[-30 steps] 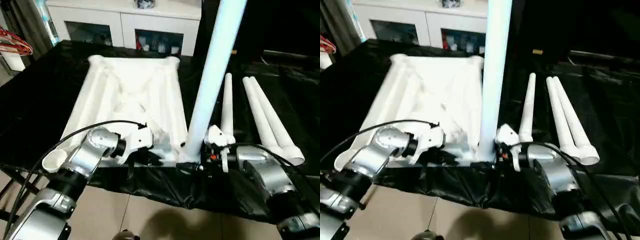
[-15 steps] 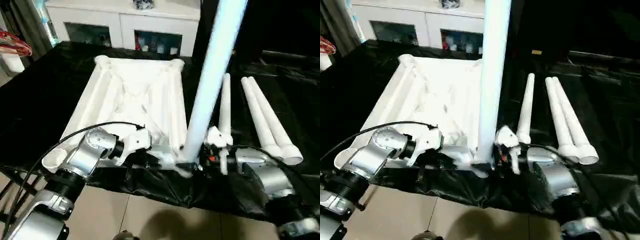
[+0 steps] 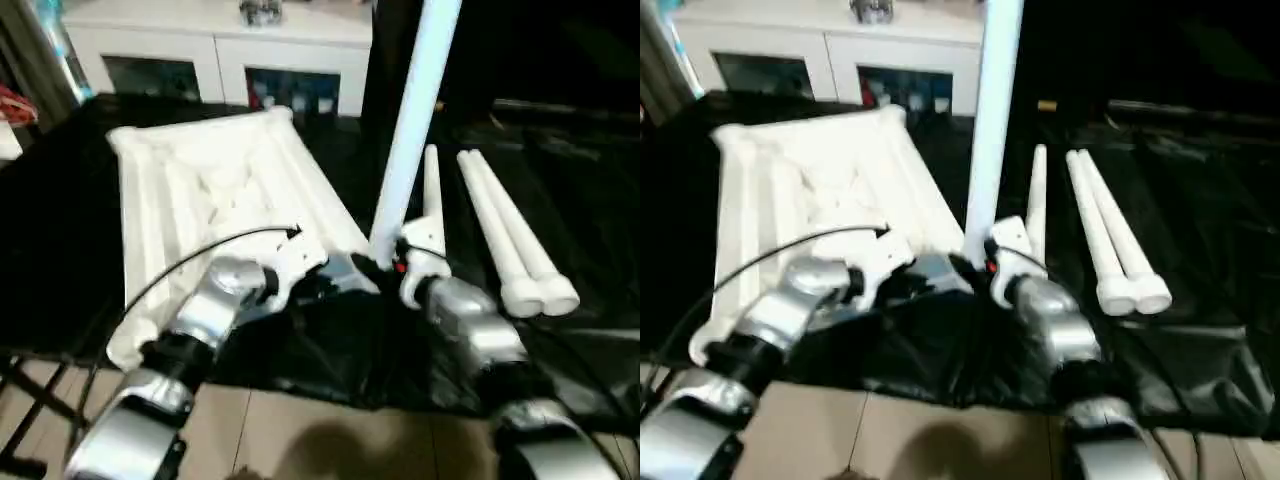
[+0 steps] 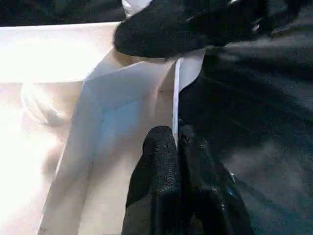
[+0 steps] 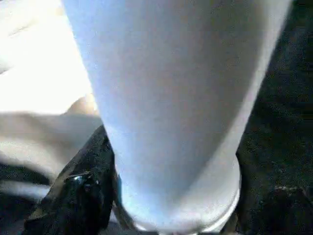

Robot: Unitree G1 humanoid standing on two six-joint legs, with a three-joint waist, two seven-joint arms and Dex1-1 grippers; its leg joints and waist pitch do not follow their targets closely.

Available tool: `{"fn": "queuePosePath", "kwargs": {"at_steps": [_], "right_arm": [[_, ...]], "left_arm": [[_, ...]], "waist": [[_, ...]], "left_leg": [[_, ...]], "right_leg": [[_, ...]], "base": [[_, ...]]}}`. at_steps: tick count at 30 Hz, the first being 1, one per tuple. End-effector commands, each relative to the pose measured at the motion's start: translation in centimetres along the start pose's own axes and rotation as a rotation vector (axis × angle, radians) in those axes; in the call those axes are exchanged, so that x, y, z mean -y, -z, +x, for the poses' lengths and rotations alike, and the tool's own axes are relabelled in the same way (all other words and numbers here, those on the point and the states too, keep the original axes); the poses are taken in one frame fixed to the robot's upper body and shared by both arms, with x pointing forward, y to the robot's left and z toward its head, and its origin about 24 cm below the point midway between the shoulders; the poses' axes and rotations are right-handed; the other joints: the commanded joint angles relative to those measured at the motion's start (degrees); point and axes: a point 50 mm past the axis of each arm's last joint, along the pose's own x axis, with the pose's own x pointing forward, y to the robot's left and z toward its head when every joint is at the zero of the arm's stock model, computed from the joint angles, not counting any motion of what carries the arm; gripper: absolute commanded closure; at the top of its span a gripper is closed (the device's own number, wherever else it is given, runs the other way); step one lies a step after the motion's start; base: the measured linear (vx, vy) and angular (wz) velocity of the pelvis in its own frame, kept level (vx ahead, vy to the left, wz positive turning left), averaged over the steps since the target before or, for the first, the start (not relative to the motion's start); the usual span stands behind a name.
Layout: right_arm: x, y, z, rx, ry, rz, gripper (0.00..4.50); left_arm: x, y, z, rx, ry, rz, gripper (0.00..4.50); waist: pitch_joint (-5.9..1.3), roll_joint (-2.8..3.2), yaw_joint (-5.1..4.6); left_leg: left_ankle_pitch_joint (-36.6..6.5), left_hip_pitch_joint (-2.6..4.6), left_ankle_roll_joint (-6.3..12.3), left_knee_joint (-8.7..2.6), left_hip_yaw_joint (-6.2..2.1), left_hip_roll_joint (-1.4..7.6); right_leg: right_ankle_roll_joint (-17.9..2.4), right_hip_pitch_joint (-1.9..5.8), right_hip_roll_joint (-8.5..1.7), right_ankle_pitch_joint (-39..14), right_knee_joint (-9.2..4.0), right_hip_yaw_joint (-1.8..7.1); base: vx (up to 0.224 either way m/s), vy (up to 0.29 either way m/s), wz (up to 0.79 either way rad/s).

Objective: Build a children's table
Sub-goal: Rotate leg to tighten

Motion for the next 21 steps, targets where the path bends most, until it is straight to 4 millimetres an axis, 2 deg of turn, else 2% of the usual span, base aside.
{"fn": "queuePosePath", "kwargs": {"at_steps": [1,2,3,5,7,9,14,15,16,18,20,21], "right_arm": [[-4.1,2.4,1.0,-0.107,-0.122,-0.012,1.74],[-4.3,2.4,1.1,-0.103,-0.130,0.004,1.19],[-4.4,2.4,1.2,-0.100,-0.133,0.012,1.05],[-4.5,2.4,1.2,-0.097,-0.138,0.027,1.05],[-4.6,2.2,1.3,-0.088,-0.157,0.043,0.67],[-4.4,1.9,1.1,-0.072,-0.202,0.022,0.63],[-3.5,1.6,0.7,-0.060,-0.261,-0.015,0.63],[-3.5,1.6,0.7,-0.060,-0.261,-0.015,0.63],[-2.5,1.5,0.0,-0.064,-0.334,-0.059,0.63],[-2.1,1.5,-0.4,-0.067,-0.368,-0.074,0.63],[-1.5,1.5,-1.1,-0.073,-0.432,-0.092,0.63],[-1.3,1.5,-1.5,-0.076,-0.464,-0.098,0.63]], "left_arm": [[0.7,-2.8,1.4,0.075,-0.019,0.035,4.50],[0.9,-3.0,1.6,0.080,-0.014,0.034,4.50],[1.1,-3.0,1.7,0.084,-0.011,0.033,4.50],[1.2,-3.1,1.8,0.088,-0.007,0.031,4.50],[1.3,-3.1,1.9,0.089,0.001,0.033,4.50],[1.5,-2.9,1.7,0.093,0.046,0.047,4.50],[1.7,-2.3,1.0,0.099,0.119,0.067,4.50],[1.7,-2.3,1.0,0.099,0.119,0.067,4.50],[1.7,-1.7,0.2,0.093,0.184,0.082,4.50],[1.6,-1.4,0.0,0.085,0.200,0.090,4.50],[1.4,-1.0,-0.6,0.074,0.218,0.100,4.50],[1.3,-0.8,-0.8,0.071,0.229,0.107,4.50]], "waist": [[-3.18,0.21,-0.05],[-3.25,0.15,-0.04],[-3.33,0.16,-0.01],[-3.38,0.09,0.09],[-3.49,0.14,0.12],[-3.39,0.34,0.05],[-3.33,0.36,-0.08],[-3.46,0.30,-0.08],[-3.53,0.19,-0.03],[-3.57,0.17,0.08],[-3.65,0.11,0.42],[-3.68,0.17,0.45]], "left_leg": [[-16.2,1.02,-0.95,-4.61,-3.13,5.47],[-15.8,0.89,-0.73,-4.58,-3.08,5.44],[-15.0,0.78,-0.21,-4.54,-2.98,5.42],[-13.4,0.60,0.49,-4.43,-2.83,5.32],[-11.8,0.44,1.17,-4.47,-2.83,5.45],[-12.8,0.54,1.11,-4.57,-2.84,5.53],[-14.5,0.63,0.69,-4.63,-2.92,5.55],[-13.3,0.44,0.97,-4.60,-2.91,5.57],[-12.6,0.30,1.47,-4.46,-2.84,5.48],[-11.2,0.22,2.36,-4.34,-2.64,5.48],[-9.9,0.14,3.35,-4.17,-2.52,5.43],[-9.3,0.13,3.66,-4.21,-2.51,5.67]], "right_leg": [[-7.6,1.21,-8.05,-21.5,-5.36,5.01],[-7.9,1.37,-8.10,-20.5,-5.19,5.03],[-8.3,1.45,-7.98,-18.9,-4.98,5.09],[-8.8,1.65,-7.95,-17.0,-4.78,5.12],[-9.2,1.83,-7.82,-14.8,-4.45,5.07],[-9.3,1.78,-7.80,-15.5,-4.55,5.02],[-8.8,1.77,-7.88,-17.9,-4.86,5.05],[-9.1,1.93,-7.88,-16.1,-4.56,5.11],[-9.5,2.10,-7.89,-15.0,-4.39,5.03],[-10.1,2.02,-7.81,-12.8,-4.20,5.09],[-10.1,2.25,-7.65,-11.5,-3.96,4.93],[-10.4,2.12,-7.62,-10.7,-3.78,4.93]], "base": [[0.000,0.000,0.00],[0.000,0.000,0.00],[0.000,0.000,0.00],[0.000,0.000,0.00],[0.000,0.000,0.00],[0.000,0.000,0.00],[0.000,0.000,0.00],[0.000,0.000,0.00],[0.000,0.000,0.00],[0.000,0.000,0.00],[0.000,0.000,0.00],[0.000,0.000,0.00]]}}
